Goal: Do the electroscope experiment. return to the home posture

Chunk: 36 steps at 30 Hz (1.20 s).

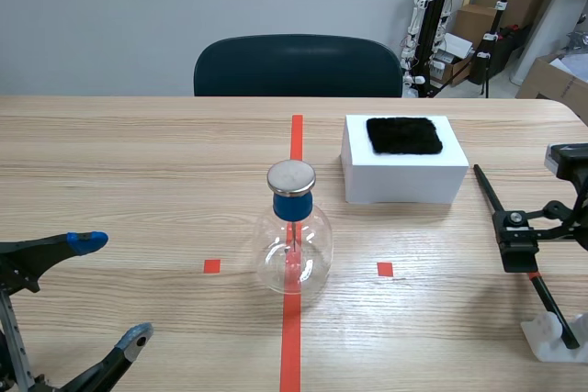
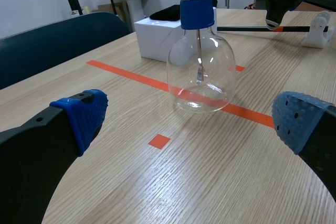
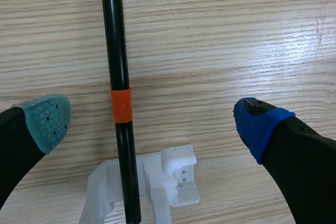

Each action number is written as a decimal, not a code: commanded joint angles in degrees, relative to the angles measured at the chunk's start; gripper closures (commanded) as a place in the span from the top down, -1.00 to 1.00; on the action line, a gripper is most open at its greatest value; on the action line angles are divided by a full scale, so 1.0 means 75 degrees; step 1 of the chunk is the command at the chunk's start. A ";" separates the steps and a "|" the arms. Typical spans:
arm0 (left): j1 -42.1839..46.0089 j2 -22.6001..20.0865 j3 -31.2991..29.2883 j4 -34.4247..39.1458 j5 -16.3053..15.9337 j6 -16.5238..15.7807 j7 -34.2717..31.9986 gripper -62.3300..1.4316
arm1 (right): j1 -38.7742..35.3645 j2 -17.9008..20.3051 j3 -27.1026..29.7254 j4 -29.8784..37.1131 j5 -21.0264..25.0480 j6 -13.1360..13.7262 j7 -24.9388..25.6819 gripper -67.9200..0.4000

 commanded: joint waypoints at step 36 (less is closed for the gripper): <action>0.0918 -0.0108 -0.0108 0.1128 -0.1172 0.0041 -0.0079 1.00 | -0.1239 0.1011 0.0181 0.1915 0.0175 0.0087 0.2381 0.89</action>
